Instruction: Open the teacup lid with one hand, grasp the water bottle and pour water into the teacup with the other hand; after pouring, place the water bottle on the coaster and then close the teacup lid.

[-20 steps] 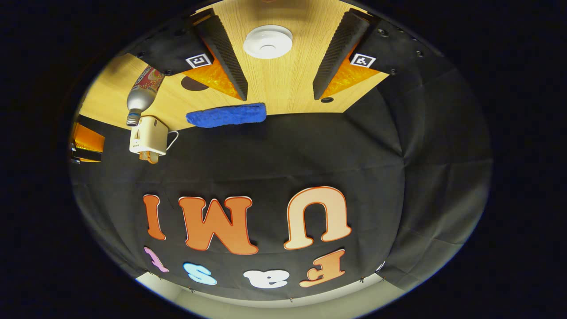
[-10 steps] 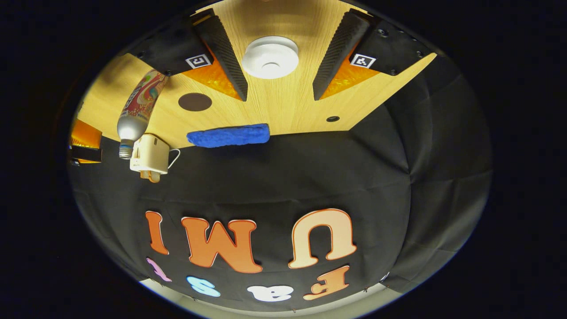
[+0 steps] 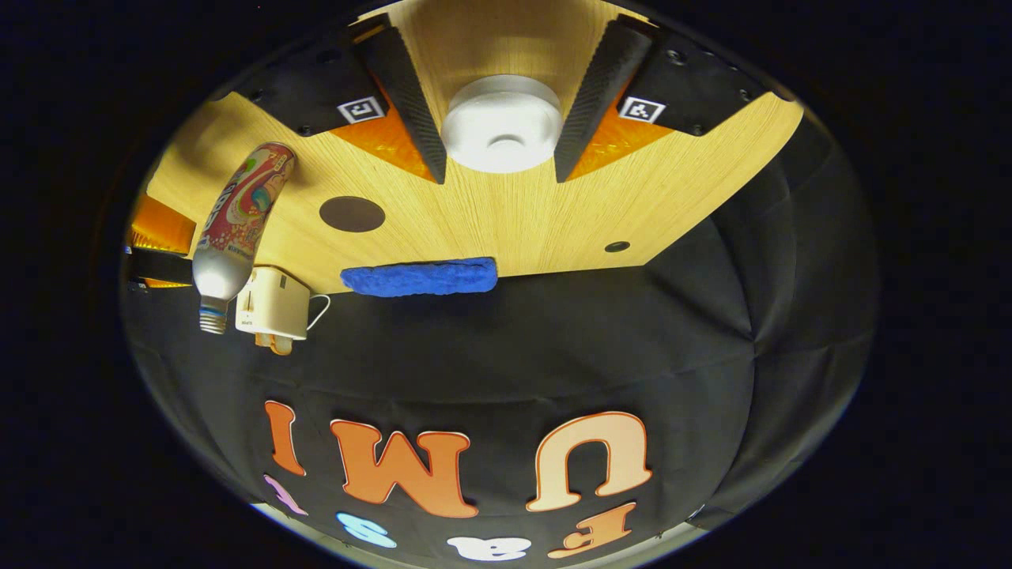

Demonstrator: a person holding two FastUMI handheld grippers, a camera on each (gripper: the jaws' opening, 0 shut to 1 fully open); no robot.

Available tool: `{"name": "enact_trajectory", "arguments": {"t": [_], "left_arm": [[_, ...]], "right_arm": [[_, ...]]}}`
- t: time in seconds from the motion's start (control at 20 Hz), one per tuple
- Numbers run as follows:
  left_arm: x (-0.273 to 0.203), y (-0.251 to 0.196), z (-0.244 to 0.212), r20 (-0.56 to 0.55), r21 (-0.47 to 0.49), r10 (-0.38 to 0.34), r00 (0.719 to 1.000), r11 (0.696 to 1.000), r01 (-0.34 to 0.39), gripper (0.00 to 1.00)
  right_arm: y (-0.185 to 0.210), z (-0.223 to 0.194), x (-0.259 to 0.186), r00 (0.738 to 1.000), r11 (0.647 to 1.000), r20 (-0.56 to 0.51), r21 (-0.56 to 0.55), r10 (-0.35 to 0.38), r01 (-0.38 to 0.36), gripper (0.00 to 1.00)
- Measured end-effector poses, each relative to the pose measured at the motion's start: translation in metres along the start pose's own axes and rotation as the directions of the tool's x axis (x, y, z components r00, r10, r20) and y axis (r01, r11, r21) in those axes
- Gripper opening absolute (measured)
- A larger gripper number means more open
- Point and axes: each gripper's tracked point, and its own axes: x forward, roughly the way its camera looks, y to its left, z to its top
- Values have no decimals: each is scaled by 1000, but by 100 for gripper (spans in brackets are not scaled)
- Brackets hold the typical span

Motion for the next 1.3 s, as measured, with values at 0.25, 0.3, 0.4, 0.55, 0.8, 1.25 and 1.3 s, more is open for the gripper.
{"name": "enact_trajectory", "arguments": {"t": [0.25,0.3,0.4,0.55,0.8,1.25,1.3], "left_arm": [[10,1,-11,-31,8,0,1000,1000,0,76],[11,2,-11,-35,7,2,999,1000,-2,71],[11,0,-9,-31,23,0,1000,1000,0,65],[12,7,-6,-26,27,26,999,999,-26,37],[11,7,-5,-27,29,27,999,999,-26,31],[1,15,20,68,18,43,997,999,-44,30],[-1,19,22,76,17,50,996,999,-52,30]], "right_arm": [[2,-10,11,1000,1000,-31,1,6,-6,97],[2,-11,13,999,1000,-34,4,7,-7,96],[2,-13,15,999,1000,-40,10,9,-9,96],[0,-15,16,999,1000,-44,16,8,-7,96],[-1,-17,20,999,1000,-52,23,8,-7,96],[3,-35,38,990,999,-136,41,25,-19,96],[5,-38,40,988,998,-152,53,34,-26,96]]}}
